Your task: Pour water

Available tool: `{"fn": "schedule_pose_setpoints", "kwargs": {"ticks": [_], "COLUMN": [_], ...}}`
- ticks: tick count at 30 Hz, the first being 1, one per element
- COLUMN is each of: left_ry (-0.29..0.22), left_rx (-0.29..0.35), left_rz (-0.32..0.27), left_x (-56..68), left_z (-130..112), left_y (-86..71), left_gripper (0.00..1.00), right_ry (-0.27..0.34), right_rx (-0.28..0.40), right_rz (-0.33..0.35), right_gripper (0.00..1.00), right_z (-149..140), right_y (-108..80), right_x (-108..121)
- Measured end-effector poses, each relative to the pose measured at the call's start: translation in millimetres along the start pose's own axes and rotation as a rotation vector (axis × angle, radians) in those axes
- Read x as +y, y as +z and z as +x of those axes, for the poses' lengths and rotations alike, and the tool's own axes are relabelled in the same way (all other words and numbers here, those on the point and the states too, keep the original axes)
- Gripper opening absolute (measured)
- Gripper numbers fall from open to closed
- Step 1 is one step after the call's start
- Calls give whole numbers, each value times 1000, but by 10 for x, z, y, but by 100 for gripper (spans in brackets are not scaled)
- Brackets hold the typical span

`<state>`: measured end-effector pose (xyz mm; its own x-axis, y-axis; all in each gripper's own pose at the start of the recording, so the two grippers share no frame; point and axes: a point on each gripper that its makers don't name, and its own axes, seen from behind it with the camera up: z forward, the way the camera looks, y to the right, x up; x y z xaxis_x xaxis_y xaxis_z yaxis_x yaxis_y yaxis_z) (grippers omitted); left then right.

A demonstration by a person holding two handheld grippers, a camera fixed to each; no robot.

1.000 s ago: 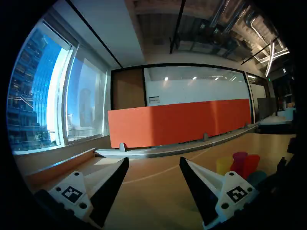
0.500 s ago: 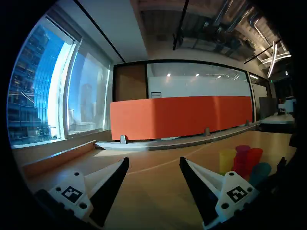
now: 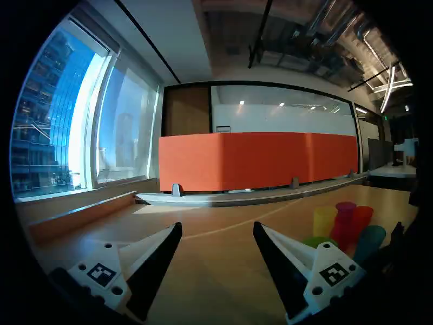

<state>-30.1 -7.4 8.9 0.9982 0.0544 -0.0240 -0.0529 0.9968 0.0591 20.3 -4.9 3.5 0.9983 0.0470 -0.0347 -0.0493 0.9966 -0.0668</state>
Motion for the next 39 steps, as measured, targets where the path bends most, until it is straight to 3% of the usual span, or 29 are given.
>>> {"fn": "schedule_pose_setpoints", "kwargs": {"ticks": [15,39], "left_ry": [-27,-27], "left_rx": [-24,-35], "left_rz": [-7,-19], "left_x": [-14,28], "left_z": [-102,-130], "left_y": [19,23], "left_gripper": [98,97], "right_ry": [-4,-8], "right_rx": [1,-1], "right_rz": [-3,0], "right_gripper": [100,100], "right_z": [-1,-25], "right_y": [13,1], "right_x": [18,12]}}
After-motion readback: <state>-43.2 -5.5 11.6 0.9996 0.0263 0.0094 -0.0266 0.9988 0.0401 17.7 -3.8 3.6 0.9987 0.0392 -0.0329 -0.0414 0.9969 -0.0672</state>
